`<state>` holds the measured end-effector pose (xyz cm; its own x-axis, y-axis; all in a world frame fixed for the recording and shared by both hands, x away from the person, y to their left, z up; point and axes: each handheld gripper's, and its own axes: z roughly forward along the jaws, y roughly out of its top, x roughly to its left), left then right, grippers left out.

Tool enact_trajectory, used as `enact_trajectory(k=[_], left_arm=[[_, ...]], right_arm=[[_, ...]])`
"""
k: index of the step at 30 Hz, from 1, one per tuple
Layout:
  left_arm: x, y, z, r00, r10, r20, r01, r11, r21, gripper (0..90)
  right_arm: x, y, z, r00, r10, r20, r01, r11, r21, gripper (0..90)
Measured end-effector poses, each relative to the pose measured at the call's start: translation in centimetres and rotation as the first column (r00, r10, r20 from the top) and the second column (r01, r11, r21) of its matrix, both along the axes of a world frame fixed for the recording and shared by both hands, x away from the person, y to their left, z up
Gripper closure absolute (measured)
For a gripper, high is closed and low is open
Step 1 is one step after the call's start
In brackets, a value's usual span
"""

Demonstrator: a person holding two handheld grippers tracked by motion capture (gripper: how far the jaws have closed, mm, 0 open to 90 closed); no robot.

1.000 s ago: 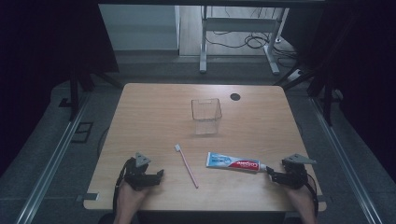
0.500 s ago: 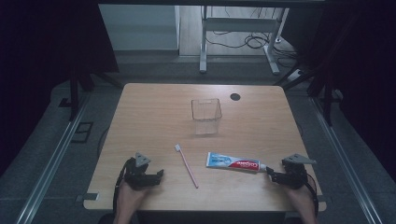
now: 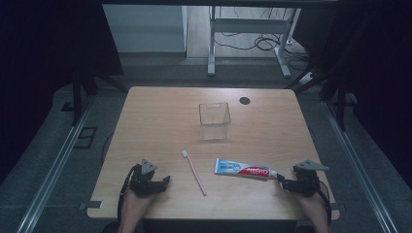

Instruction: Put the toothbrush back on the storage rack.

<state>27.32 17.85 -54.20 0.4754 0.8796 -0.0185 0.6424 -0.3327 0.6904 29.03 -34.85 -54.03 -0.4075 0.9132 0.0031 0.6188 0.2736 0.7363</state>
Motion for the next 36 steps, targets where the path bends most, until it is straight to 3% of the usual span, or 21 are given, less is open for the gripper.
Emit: enact_trajectory(k=[7,8,18,23,27,34,36], left_arm=[[-0.2,-0.2,0.5,0.9999,-0.008,0.011,0.008,1.0000,0.000,27.6],[-0.2,-0.3,0.6,0.9998,-0.012,0.014,0.012,0.9999,-0.004,32.7],[-0.3,-0.8,1.3,0.9991,-0.043,0.001,0.043,0.9986,-0.033,48.0],[-0.2,-1.4,1.7,0.9960,-0.088,-0.019,0.086,0.9938,-0.070,57.2],[-0.1,-2.1,1.8,0.9934,-0.111,-0.027,0.110,0.9922,-0.059,63.3],[0.0,-2.9,2.1,0.9874,-0.152,-0.044,0.149,0.9867,-0.065,85.1],[0.1,-3.3,2.3,0.9856,-0.163,-0.045,0.160,0.9848,-0.068,86.9]], right_arm=[[0.0,0.0,0.0,1.0000,0.003,0.000,-0.003,1.000,-0.001,20.6],[0.0,0.0,0.0,1.0000,0.003,0.000,-0.003,1.000,-0.001,20.6],[0.0,0.0,0.0,1.0000,0.003,-0.001,-0.003,1.000,-0.002,20.6],[0.0,0.0,0.0,1.0000,0.003,-0.001,-0.003,1.000,-0.001,20.6],[0.0,0.0,0.0,1.0000,0.003,0.000,-0.003,1.000,-0.001,20.6],[0.0,0.0,0.0,1.0000,0.003,-0.001,-0.003,1.000,-0.001,20.5],[0.0,0.0,0.0,1.0000,0.003,-0.001,-0.003,1.000,-0.001,20.4]])
